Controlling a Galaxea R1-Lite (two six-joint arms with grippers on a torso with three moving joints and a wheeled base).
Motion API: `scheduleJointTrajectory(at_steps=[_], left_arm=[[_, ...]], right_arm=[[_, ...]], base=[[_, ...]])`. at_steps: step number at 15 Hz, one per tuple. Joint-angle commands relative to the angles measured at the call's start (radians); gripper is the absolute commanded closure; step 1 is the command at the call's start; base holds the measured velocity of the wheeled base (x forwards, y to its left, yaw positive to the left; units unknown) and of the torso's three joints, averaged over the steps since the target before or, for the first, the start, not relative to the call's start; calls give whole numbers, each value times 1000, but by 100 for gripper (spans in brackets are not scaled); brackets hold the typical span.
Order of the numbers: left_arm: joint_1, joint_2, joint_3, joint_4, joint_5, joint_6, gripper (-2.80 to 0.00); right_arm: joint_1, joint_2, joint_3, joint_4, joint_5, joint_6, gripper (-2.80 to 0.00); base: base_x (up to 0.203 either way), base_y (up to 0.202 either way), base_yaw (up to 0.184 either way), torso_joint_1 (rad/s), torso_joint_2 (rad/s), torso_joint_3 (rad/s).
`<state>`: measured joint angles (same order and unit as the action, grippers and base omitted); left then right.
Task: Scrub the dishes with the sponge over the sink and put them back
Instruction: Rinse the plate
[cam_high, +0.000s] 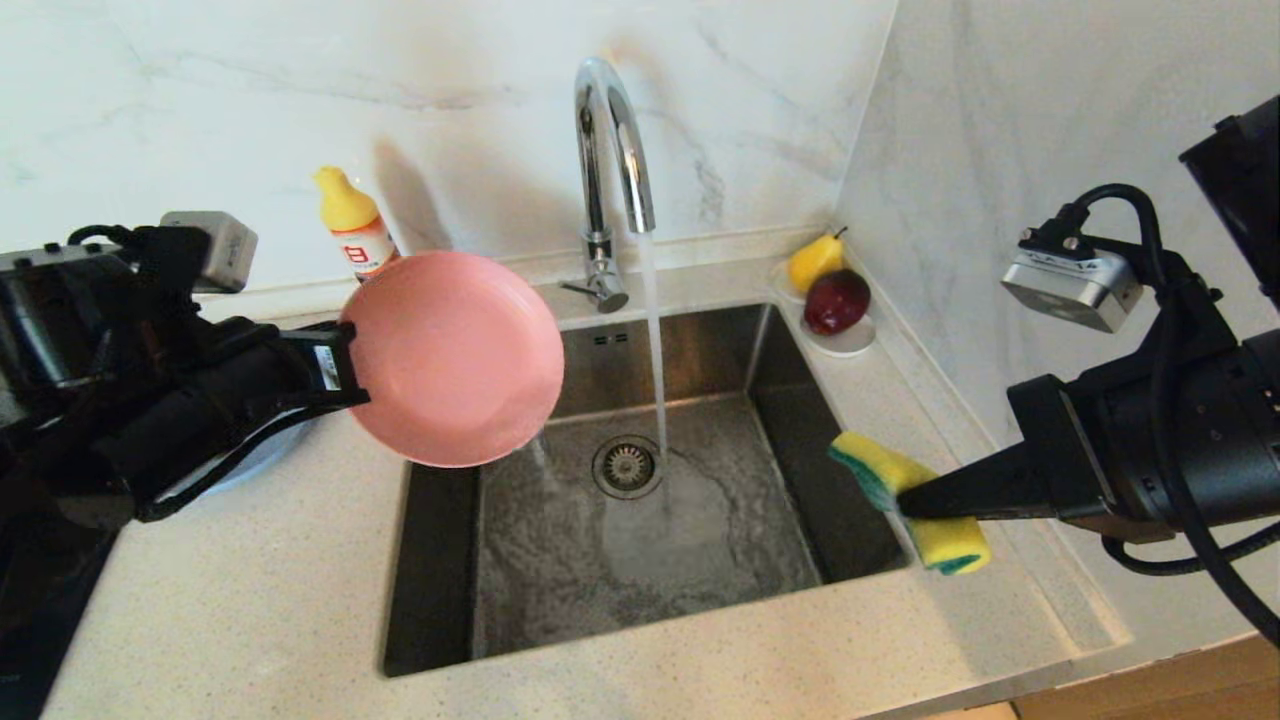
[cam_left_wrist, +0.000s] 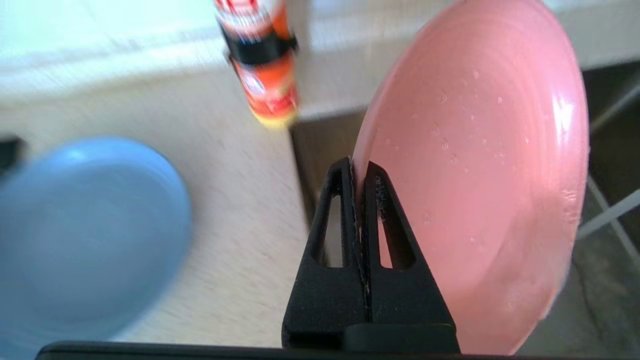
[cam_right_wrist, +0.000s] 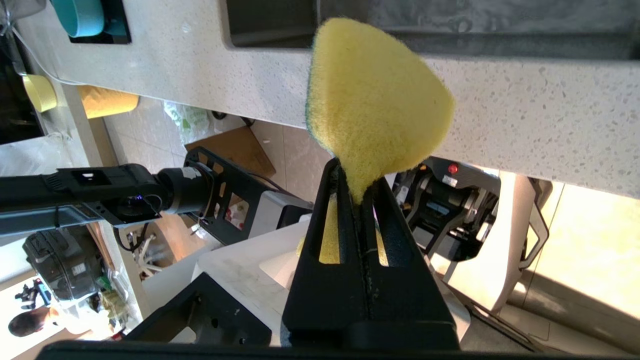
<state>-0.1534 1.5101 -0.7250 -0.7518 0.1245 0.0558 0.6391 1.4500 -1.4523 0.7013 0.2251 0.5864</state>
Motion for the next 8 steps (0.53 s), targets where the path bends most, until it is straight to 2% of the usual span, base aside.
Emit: scheduleJointTrajectory(at_steps=[1,5,8], left_arm=[[1,-46,93,-109,-1,40,0],[0,-47,245,-380,-10,155,0],[-7,-48,325,-517,-13,219,0]], right_arm=[[1,9,7,1,3,3,0],[2,13,18,-45,10,6,0],[2,18,19,-46,11,7,0]], base=[[0,0,0,0,0,0],[0,0,0,0,0,0],[0,0,0,0,0,0]])
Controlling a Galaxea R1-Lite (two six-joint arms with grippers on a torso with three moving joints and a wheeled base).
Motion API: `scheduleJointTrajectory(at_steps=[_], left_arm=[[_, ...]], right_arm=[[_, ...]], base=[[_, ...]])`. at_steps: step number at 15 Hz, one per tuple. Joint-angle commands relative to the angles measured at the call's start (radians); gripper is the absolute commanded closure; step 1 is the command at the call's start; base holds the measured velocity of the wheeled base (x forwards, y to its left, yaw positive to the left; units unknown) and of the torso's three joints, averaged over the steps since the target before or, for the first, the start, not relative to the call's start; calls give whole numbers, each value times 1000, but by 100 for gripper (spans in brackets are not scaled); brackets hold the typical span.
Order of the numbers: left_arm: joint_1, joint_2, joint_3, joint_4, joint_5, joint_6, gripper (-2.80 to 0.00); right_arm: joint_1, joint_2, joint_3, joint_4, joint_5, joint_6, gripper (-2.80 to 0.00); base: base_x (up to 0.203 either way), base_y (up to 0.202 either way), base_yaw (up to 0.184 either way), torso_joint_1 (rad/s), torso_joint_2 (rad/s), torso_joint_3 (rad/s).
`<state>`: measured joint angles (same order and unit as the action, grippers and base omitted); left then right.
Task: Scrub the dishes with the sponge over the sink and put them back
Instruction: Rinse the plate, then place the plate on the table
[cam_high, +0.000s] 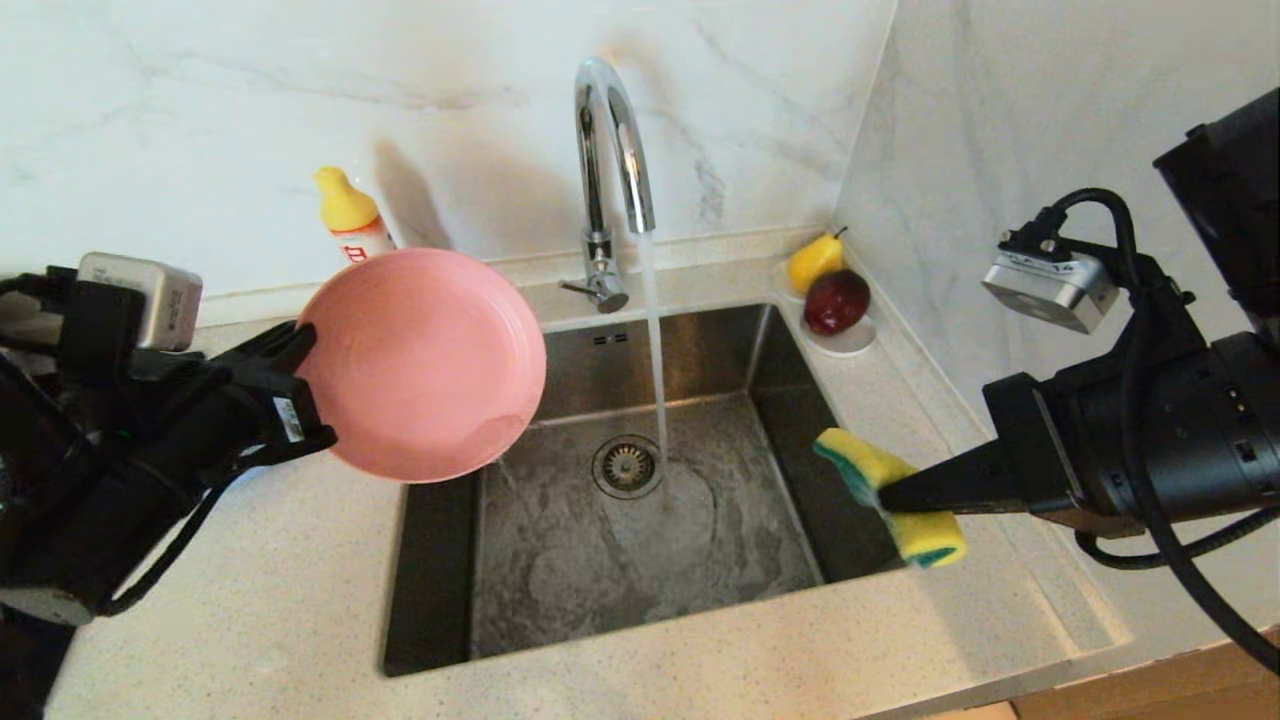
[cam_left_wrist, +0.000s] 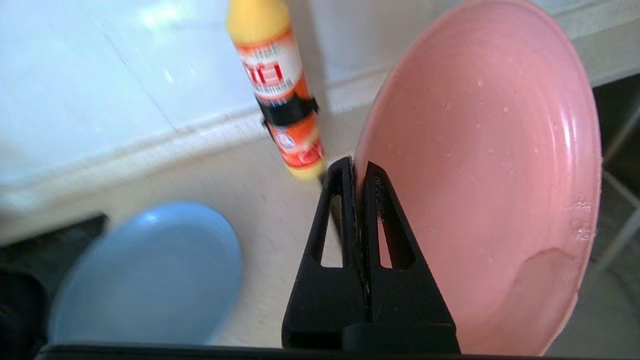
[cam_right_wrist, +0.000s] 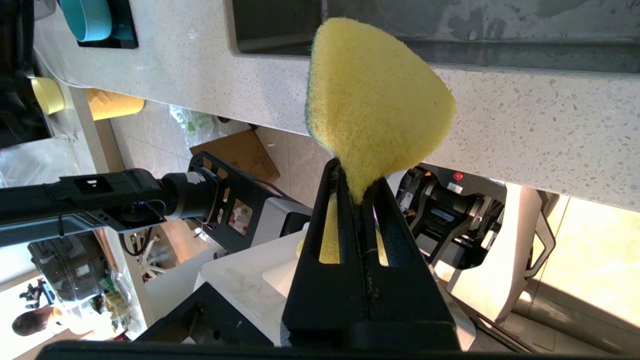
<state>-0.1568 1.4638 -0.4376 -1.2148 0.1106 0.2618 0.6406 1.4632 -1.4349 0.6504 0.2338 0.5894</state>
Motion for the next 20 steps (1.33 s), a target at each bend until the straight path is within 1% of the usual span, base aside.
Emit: scheduleJointTrajectory(at_steps=[1,4,6,7,8,9,10,12,13,15,16,17,18,20], left_arm=[[-6,-2,53,-93,-1,20,0],[-4,1,59,-108,-5,13,0],[-4,5,55,-93,0,5,0],[-1,17,48,-64,10,-6,0],[4,20,39,-4,17,-35,0],[12,18,19,92,23,-68,0],[23,4,-17,233,29,-115,0],[46,-40,-133,541,31,-230,0],[68,-55,-224,719,28,-294,0],[146,-67,-400,1051,6,-425,0],[215,-74,-455,1165,-41,-480,0],[278,-82,-485,1228,-100,-519,0],[330,-88,-499,1260,-134,-545,0],[423,-92,-497,1278,-156,-570,0]], right_arm=[[0,5,5,5,1,4,0],[1,2,17,3,1,4,0],[1,-6,19,5,-1,6,0],[0,-9,19,5,-2,6,0],[1,-11,19,5,-4,7,0],[0,-15,19,6,-5,7,0],[1,-27,18,9,-2,8,0],[1,-38,31,9,-1,10,0],[2,-38,34,11,-2,10,0],[2,-42,39,15,-3,8,0],[2,-52,45,15,2,6,0],[2,-56,56,11,1,6,0],[2,-56,59,8,1,4,0],[2,-53,62,11,1,4,0]], base=[[0,0,0,0,0,0],[0,0,0,0,0,0],[0,0,0,0,0,0],[0,0,0,0,0,0],[0,0,0,0,0,0],[0,0,0,0,0,0],[0,0,0,0,0,0],[0,0,0,0,0,0],[0,0,0,0,0,0],[0,0,0,0,0,0],[0,0,0,0,0,0],[0,0,0,0,0,0],[0,0,0,0,0,0],[0,0,0,0,0,0]])
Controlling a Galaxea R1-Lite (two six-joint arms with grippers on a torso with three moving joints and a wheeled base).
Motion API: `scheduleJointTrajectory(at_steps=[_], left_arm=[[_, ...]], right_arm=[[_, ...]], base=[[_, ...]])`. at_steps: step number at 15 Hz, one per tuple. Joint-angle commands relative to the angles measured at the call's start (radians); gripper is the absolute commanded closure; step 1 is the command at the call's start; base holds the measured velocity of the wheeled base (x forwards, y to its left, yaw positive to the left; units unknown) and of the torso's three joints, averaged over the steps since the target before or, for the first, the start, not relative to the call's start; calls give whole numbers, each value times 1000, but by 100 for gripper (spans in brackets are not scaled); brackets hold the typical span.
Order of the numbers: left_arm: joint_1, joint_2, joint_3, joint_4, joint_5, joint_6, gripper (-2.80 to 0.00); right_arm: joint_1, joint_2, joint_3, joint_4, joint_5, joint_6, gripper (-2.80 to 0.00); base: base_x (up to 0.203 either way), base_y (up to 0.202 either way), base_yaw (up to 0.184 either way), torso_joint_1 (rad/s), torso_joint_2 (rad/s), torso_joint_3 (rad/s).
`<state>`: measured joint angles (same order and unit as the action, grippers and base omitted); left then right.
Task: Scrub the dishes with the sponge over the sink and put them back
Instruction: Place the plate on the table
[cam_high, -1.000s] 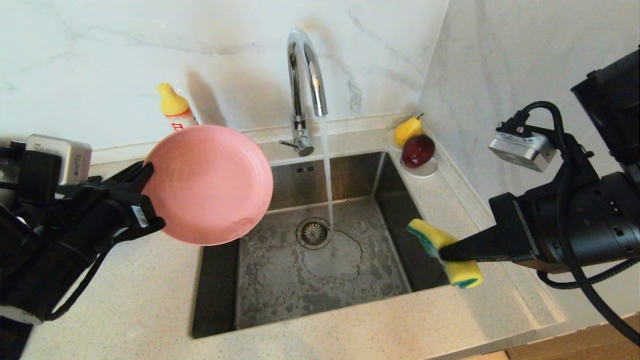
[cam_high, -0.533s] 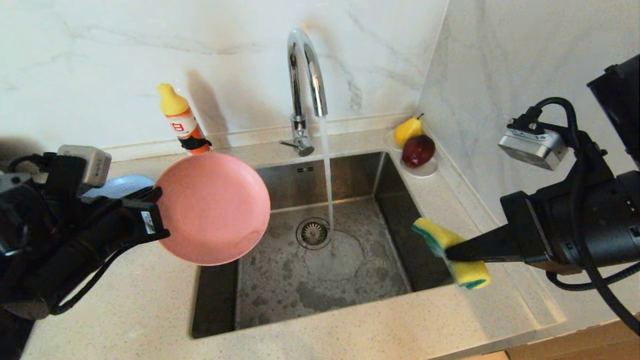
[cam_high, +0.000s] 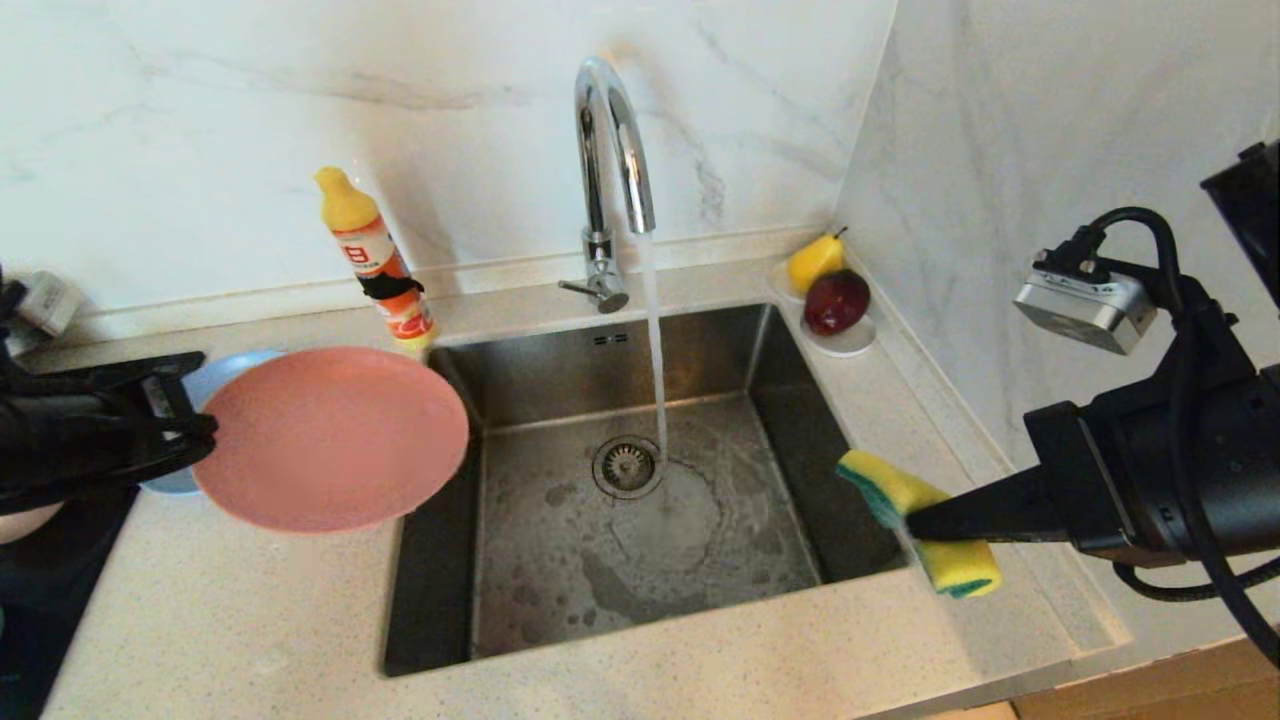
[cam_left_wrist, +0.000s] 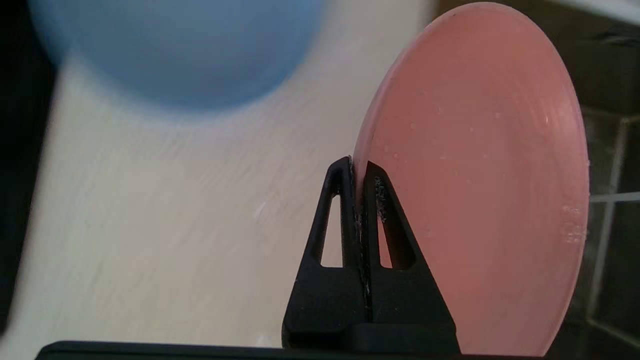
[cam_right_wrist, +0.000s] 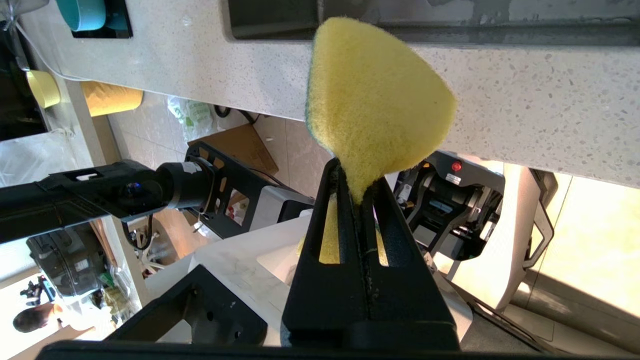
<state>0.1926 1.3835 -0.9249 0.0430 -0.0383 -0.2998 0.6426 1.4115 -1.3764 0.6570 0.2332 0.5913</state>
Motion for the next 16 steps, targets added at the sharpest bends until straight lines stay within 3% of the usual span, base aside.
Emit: scheduleJointTrajectory(at_steps=[1,4,9,13,16], left_arm=[[123,-8,0,21,-14,-14,0],[226,12,84,10,-67,-67,0],[330,61,139,-6,-111,-64,0],[378,114,257,-202,-131,-54,0],[387,135,315,-288,-171,-51,0]], right_arm=[[0,0,5,6,1,2,0],[0,12,13,0,1,1,0],[-1,29,13,-2,2,1,0],[0,38,11,-2,3,1,0],[-1,40,13,-2,3,2,0]], base=[[0,0,0,0,0,0],[0,0,0,0,0,0],[0,0,0,0,0,0],[0,0,0,0,0,0],[0,0,0,0,0,0]])
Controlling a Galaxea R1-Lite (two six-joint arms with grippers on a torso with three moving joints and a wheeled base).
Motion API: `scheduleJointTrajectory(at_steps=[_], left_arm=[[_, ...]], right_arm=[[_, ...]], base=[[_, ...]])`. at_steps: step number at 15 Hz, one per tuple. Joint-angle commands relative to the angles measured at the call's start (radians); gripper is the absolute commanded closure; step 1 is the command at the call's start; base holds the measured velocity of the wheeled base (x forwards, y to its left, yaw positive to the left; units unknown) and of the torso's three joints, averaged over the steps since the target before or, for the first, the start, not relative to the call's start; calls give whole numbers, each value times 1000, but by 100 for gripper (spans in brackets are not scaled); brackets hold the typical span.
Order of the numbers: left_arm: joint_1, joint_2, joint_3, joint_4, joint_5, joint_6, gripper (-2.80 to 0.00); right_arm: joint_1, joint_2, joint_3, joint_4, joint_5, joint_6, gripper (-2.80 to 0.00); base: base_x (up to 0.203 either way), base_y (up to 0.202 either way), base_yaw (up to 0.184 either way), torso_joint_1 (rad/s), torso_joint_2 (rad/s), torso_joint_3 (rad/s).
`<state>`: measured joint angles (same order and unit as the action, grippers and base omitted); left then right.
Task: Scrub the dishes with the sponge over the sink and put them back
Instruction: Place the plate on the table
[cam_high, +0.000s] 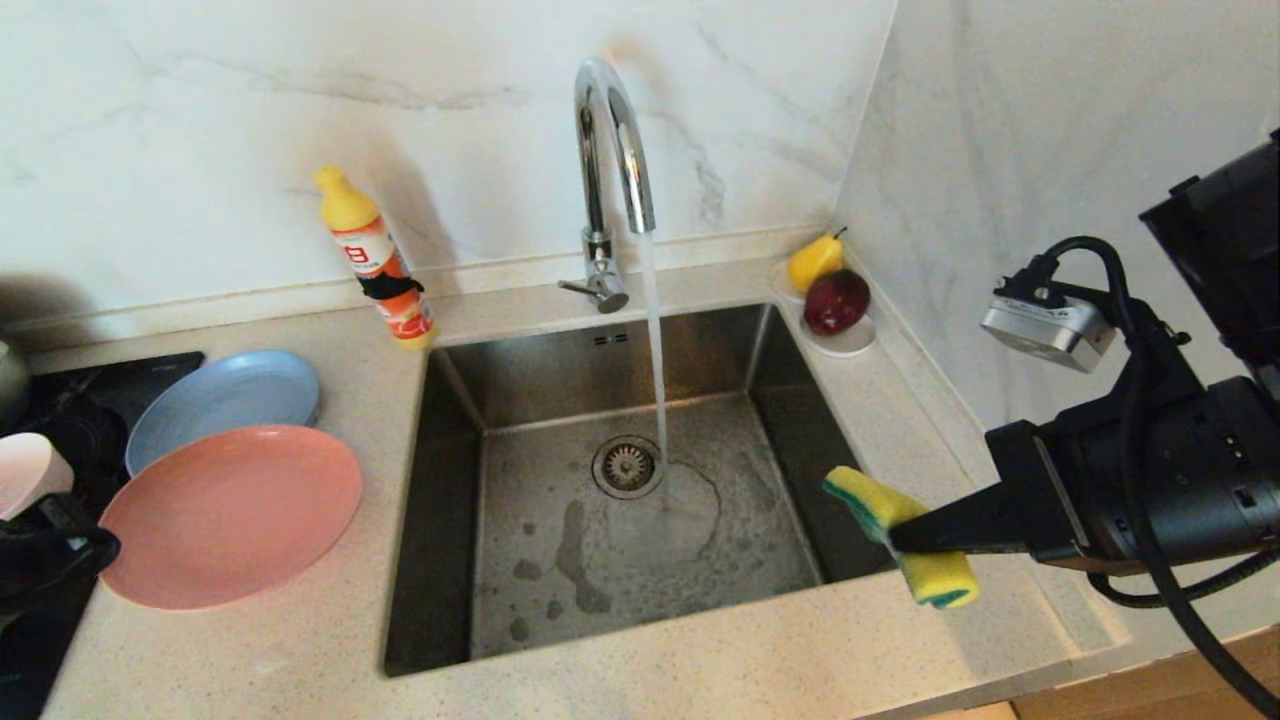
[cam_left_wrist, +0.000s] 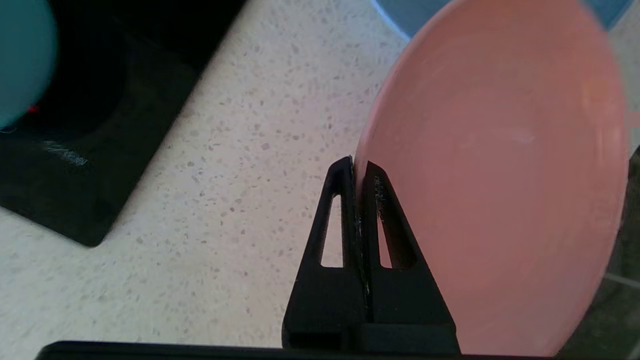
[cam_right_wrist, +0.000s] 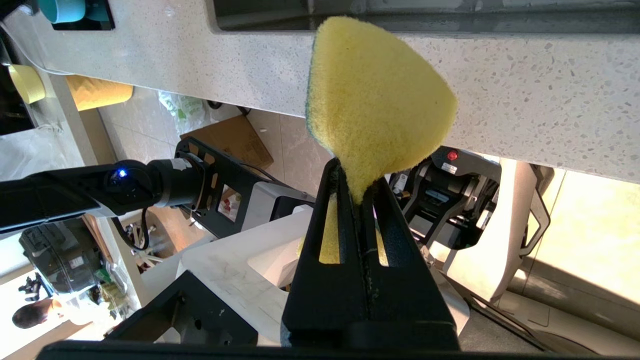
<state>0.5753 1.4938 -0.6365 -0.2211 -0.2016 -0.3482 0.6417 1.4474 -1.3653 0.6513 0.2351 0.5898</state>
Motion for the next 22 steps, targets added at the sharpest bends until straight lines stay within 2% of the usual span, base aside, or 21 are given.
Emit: scheduleJointTrajectory(at_steps=[1,5,6,9,16,19,22], left_arm=[[7,35,28,-40,-11,-4,0],[29,54,19,-44,-22,-3,0],[35,54,18,-43,-26,-3,-280],[37,29,31,-29,-55,-4,-280],[57,6,47,-32,-68,-9,-280],[57,-41,47,-29,-120,-13,-280],[55,-124,8,-28,-143,-10,-280]], right_arm=[[0,5,0,4,1,5,0],[1,4,0,4,1,5,0],[1,5,0,4,2,5,0],[1,0,-2,4,1,5,0],[0,-1,18,2,1,5,0],[1,0,23,4,3,5,0],[1,-11,20,4,1,5,0]], base=[[0,0,0,0,0,0],[0,0,0,0,0,0],[0,0,0,0,0,0],[0,0,0,0,0,0],[0,0,0,0,0,0],[0,0,0,0,0,0],[0,0,0,0,0,0]])
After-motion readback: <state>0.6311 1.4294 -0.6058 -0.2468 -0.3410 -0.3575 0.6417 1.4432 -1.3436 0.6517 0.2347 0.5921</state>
